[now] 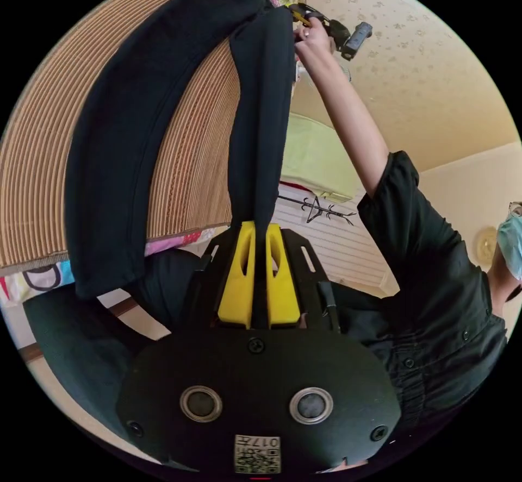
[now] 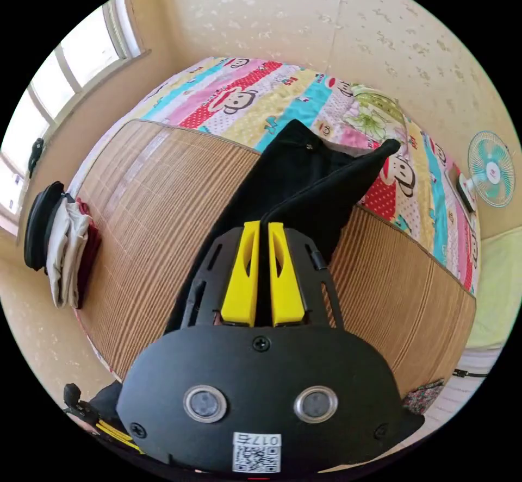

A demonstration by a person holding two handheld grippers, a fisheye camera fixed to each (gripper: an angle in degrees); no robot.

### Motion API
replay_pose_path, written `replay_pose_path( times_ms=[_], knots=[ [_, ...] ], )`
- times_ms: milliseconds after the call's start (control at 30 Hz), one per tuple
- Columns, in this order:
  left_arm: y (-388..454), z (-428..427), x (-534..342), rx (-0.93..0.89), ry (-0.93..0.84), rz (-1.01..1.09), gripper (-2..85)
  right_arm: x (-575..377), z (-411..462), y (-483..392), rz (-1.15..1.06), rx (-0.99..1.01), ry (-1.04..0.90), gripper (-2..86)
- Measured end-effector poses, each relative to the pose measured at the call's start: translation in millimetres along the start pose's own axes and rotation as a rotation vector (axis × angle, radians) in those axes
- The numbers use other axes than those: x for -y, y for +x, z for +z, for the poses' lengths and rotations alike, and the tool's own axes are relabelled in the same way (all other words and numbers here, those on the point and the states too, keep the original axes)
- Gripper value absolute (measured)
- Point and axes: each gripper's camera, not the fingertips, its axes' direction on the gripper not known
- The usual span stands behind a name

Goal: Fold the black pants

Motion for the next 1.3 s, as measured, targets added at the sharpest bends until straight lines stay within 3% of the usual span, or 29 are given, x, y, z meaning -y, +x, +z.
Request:
replay_pose_path(
  times_ms=[67,200,267,467,733,900,967,1033,1167,1300],
  knots=[
    [-9.1,-11.4,-6.0,0.098,-0.007,-0.043,3.9,12.0,33.4,-11.9,0.046,0.238,-0.102,4.7],
    [-39.2,-24.6,-1.7,0.453,-0.177,-0.164,6.1,-13.1,56.2,-5.9,0.151,0.307,-0.138,6.3],
    [-47.3,-30.3,1.6,0.497,-0.213,-0.174,7.2,-51.7,53.9,4.7,0.171,0.381,-0.133,8.3],
    [-57.6,-49.1,15.6,0.425,-0.164,-0.184,7.3,-175.2,57.5,30.0,0.257,0.476,-0.243,10.4],
    [-64.4,-21.9,27.1,0.406,-0.299,-0.178,4.2,-287.3,73.7,15.7,0.354,0.738,-0.395,8.1],
    [-50.9,-15.3,12.0,0.139,-0.355,-0.025,3.8,-332.1,35.4,33.8,0.465,0.996,-0.214,3.6],
    [-60.9,-18.2,6.1,0.260,-0.369,-0.106,4.2,-355.2,34.6,53.9,0.518,0.937,-0.210,3.4],
    [-74.4,-24.9,1.8,0.370,-0.368,-0.214,5.2,-368.5,57.0,65.1,0.556,0.864,-0.388,3.8],
    [-75.1,-59.1,-0.6,0.307,-0.303,-0.227,9.4,-355.9,61.1,80.7,0.431,1.011,-0.422,8.1],
    [-51.5,-121.6,6.5,0.266,-0.012,-0.127,11.6,-341.2,49.7,117.9,0.471,0.942,-0.302,11.4]
  ],
)
